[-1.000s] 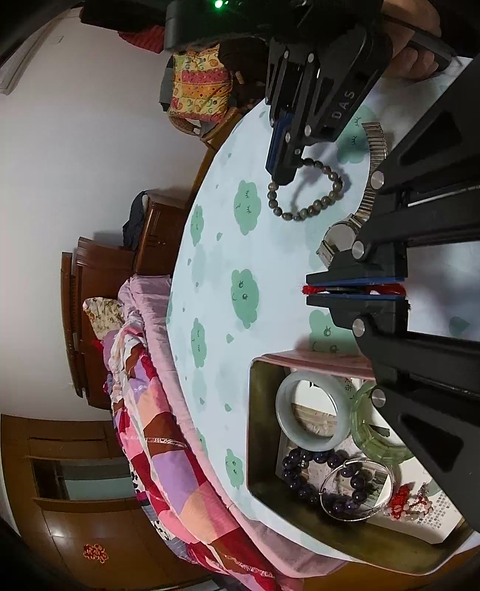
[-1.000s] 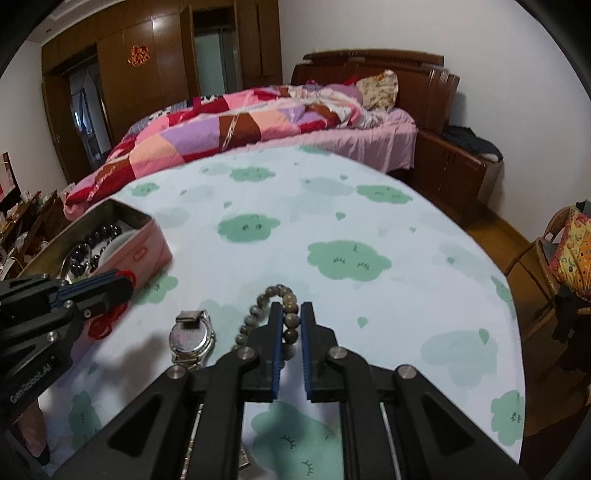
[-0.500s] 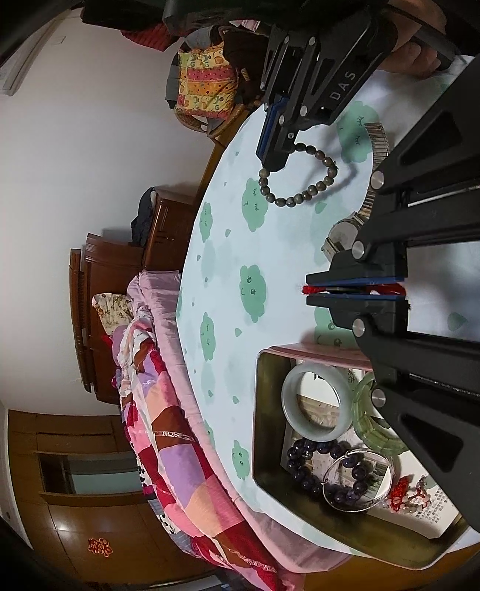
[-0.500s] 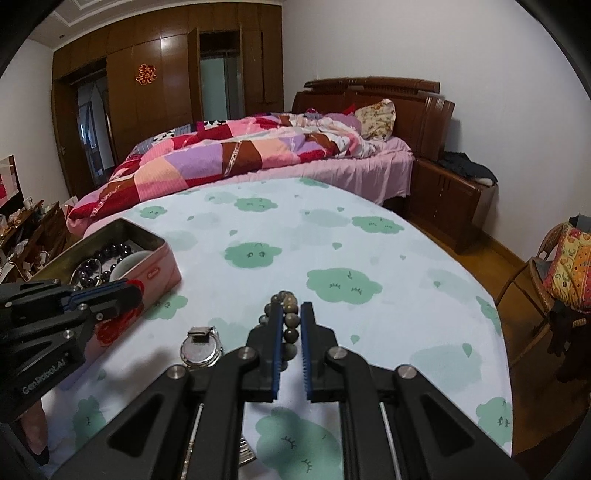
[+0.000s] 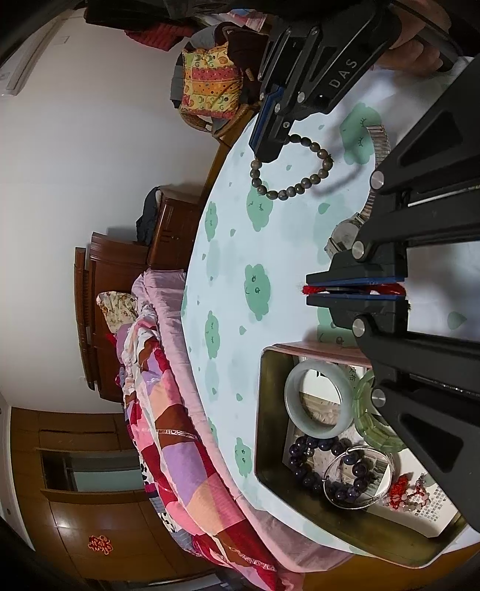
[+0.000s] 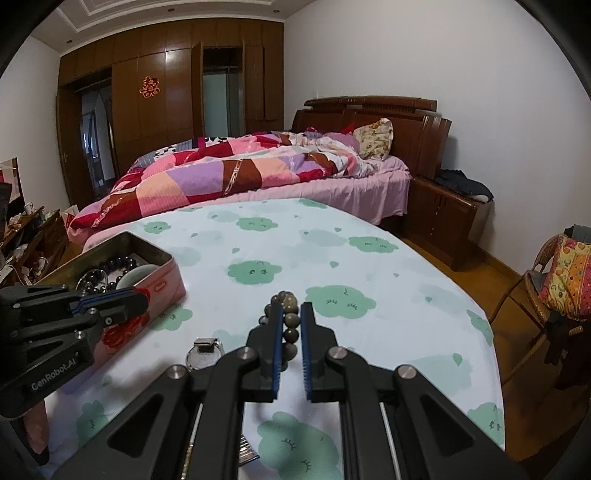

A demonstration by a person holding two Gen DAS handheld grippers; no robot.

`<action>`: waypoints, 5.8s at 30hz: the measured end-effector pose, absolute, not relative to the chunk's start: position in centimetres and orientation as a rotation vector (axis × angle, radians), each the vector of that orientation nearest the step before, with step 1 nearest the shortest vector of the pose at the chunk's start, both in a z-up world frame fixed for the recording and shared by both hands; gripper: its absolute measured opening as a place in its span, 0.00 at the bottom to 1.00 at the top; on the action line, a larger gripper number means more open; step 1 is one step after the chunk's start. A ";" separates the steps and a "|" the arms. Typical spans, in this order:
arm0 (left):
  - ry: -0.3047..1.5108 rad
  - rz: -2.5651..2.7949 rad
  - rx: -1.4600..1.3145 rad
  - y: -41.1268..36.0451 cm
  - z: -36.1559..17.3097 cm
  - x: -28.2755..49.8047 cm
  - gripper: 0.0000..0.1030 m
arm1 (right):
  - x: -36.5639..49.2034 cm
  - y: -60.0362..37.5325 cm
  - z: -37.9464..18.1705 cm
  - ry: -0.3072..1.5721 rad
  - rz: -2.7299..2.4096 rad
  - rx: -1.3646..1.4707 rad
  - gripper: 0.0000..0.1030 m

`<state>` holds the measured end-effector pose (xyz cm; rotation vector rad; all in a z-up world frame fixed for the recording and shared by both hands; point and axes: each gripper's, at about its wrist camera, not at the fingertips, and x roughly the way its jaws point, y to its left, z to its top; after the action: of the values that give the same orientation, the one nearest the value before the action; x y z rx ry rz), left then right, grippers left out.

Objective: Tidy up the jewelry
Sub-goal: 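Carry the red cord piece and grey bead bracelet into the tin with both tools, then open both tools to release the items in the tin, then move the right tool back to the table and grasp the silver wristwatch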

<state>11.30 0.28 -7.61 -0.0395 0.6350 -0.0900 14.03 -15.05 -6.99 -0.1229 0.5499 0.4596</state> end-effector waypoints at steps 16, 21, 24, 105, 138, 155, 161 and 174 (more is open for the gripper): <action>0.569 -0.098 -0.057 0.8 -5.9 10.0 0.02 | 12.7 -15.2 -5.6 0.503 0.463 -0.128 0.11; 0.539 -0.092 -0.060 1.2 -4.8 9.2 0.02 | 12.0 -14.4 -4.1 0.490 0.498 -0.122 0.11; 0.531 -0.082 -0.062 1.7 -4.3 8.9 0.02 | 11.7 -13.4 -3.5 0.481 0.526 -0.126 0.11; 0.619 0.230 -0.158 12.9 -6.9 7.1 0.65 | 10.0 0.9 -7.9 0.663 0.798 -0.240 0.60; 0.643 0.143 -0.074 7.3 -7.0 6.4 0.69 | 11.9 -9.1 -7.7 0.705 0.608 -0.162 0.74; 0.639 0.065 0.005 2.4 -6.7 6.2 0.69 | 12.9 -11.6 -9.8 0.823 0.591 -0.211 0.75; 0.638 0.101 -0.011 3.3 -6.4 7.3 0.69 | 14.7 -10.0 -9.9 0.874 0.587 -0.233 0.75; 0.643 0.104 -0.038 4.1 -6.7 7.5 0.69 | 15.3 -9.2 -11.1 0.917 0.569 -0.274 0.38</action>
<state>7.45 4.05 -6.67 -0.0383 0.6435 0.1039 15.27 -9.21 -11.13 -0.2744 0.9173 0.5692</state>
